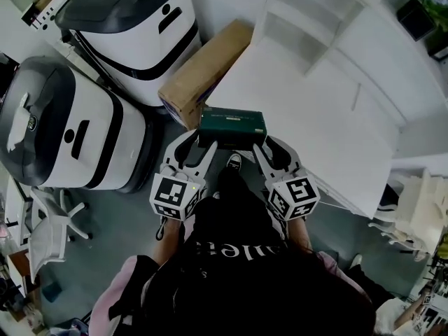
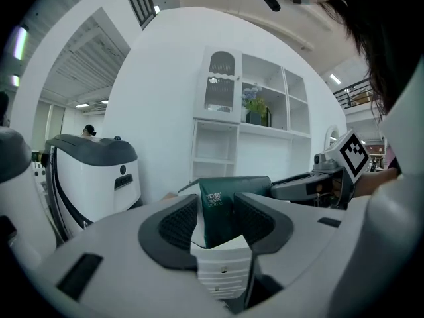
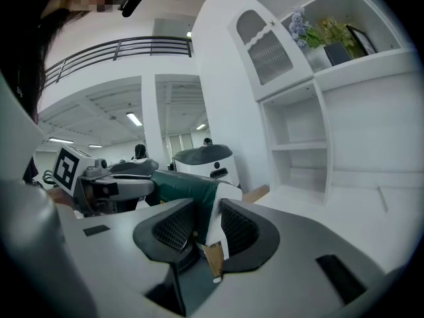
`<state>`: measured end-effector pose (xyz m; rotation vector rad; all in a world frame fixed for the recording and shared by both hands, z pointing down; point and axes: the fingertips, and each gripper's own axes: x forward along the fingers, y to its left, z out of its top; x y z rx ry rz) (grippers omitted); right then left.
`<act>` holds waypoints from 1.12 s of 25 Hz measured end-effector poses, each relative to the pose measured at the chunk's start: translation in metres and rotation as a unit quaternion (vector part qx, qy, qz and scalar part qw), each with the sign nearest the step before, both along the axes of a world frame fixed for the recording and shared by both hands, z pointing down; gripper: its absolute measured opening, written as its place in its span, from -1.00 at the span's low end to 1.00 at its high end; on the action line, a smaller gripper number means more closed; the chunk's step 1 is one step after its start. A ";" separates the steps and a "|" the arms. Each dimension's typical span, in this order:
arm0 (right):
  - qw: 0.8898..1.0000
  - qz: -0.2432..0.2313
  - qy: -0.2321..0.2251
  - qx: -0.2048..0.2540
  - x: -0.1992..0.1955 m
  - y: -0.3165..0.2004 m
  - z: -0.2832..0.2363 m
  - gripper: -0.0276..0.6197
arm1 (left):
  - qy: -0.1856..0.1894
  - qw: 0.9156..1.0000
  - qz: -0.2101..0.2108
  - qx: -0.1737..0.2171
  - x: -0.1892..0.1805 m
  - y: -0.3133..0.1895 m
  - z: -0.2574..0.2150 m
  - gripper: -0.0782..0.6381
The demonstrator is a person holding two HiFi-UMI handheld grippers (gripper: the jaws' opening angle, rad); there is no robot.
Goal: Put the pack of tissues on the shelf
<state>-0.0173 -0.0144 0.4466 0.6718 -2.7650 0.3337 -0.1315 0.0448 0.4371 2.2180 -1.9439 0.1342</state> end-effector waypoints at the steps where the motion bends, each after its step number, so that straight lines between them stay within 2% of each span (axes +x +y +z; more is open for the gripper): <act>1: 1.000 -0.003 -0.001 -0.002 -0.007 -0.008 0.002 -0.45 | -0.002 1.000 -0.001 -0.002 -0.006 -0.007 0.001 -0.27; 5: 1.000 -0.009 -0.004 -0.001 -0.030 -0.048 0.002 -0.45 | -0.009 1.000 -0.001 -0.010 -0.028 -0.045 0.000 -0.27; 8: 1.000 0.004 -0.016 0.005 -0.033 -0.085 -0.007 -0.45 | -0.018 1.000 0.011 -0.005 -0.034 -0.087 -0.010 -0.27; 16: 0.997 0.052 -0.041 0.025 -0.013 -0.176 -0.028 -0.45 | -0.047 0.997 0.053 0.010 -0.017 -0.188 -0.035 -0.27; 28: 0.993 0.084 -0.055 0.056 0.007 -0.251 -0.050 -0.45 | -0.076 0.993 0.089 0.029 0.000 -0.269 -0.056 -0.27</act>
